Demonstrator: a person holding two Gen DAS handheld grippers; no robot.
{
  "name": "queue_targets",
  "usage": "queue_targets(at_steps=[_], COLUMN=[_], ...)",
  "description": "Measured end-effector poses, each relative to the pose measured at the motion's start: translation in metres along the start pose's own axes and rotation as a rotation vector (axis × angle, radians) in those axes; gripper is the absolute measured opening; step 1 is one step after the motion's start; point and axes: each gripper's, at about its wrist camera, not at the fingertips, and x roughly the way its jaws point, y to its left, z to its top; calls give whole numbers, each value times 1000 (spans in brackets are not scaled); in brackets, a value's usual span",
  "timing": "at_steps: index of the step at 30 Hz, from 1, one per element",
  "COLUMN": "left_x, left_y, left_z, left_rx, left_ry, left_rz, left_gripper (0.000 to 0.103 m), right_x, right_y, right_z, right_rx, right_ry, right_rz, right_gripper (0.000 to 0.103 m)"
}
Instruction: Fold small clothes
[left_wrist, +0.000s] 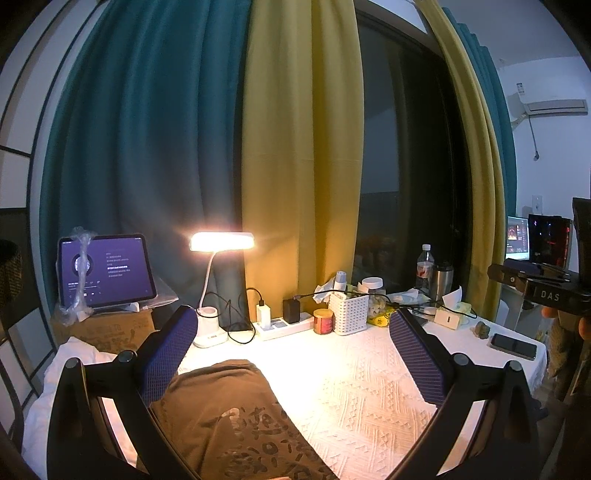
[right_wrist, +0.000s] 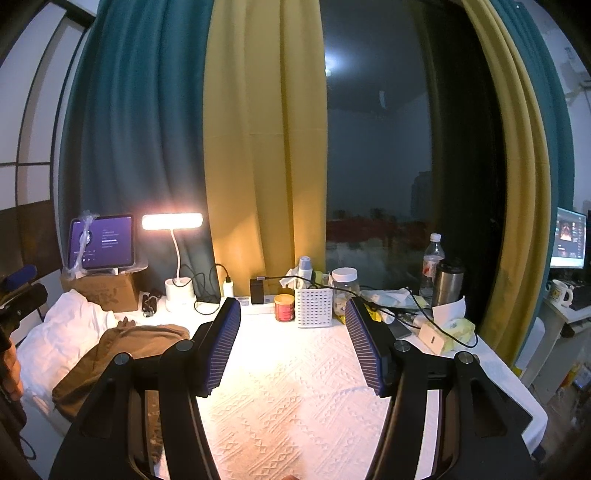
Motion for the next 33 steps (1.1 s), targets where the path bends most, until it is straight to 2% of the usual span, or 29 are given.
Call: queue_targets(at_steps=[33], left_x=[-1], left_y=[-3], left_z=[0], left_rx=[8], left_ry=[-1], left_rz=[-4], left_gripper=[102], right_x=[0], right_y=[-2], right_z=[-1], right_rx=[-1], right_ry=[2], right_rz=[-4], right_gripper=[62])
